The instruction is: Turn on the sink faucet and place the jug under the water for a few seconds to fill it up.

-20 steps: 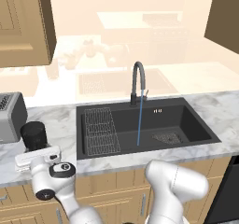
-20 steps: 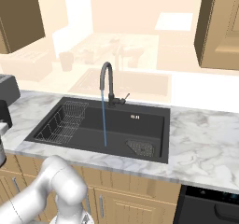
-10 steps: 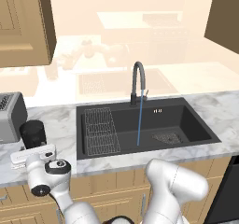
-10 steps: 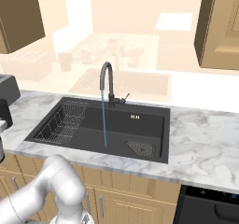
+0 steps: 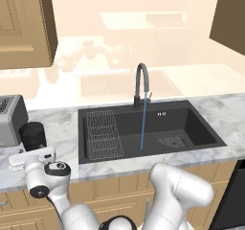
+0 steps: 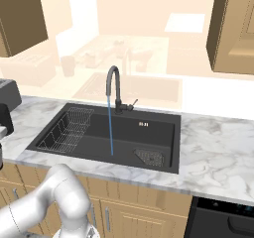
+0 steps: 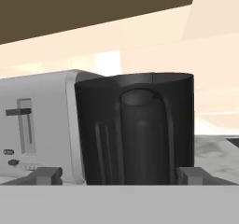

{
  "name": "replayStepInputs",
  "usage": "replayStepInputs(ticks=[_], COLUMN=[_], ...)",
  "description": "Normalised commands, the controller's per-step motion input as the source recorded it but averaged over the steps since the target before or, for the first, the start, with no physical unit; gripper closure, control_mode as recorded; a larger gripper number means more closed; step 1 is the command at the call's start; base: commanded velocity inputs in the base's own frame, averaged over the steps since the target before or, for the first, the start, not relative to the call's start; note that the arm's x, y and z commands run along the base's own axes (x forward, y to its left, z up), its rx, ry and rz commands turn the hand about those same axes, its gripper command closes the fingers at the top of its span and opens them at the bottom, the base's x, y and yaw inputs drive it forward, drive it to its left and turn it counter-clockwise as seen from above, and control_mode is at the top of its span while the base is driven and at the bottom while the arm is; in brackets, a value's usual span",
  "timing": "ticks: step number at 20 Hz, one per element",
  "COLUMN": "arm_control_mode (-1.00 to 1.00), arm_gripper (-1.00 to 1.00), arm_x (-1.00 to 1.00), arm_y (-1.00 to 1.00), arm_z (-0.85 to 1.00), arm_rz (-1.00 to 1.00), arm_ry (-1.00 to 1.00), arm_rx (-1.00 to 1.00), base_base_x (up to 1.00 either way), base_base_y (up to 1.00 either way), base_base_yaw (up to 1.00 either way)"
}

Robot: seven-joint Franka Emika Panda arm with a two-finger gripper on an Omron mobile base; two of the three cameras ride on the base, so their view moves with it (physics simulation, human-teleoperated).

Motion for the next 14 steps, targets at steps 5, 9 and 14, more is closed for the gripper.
replayStepInputs(ticks=[5, 9, 14], arm_control_mode=[-1.00, -1.00, -1.00], arm_gripper=[1.00, 1.00, 1.00], arm_x=[0.01, 0.00, 0.00], arm_y=[0.00, 0.00, -0.01], arm_z=[-0.05, -0.04, -0.01], arm_rz=[0.00, 0.00, 0.00], arm_ry=[0.01, 0.00, 0.00], arm_rx=[0.00, 0.00, 0.00], base_base_x=[0.00, 0.00, 0.00], base_base_y=[0.00, 0.00, 0.00], base_base_yaw=[0.00, 0.00, 0.00])
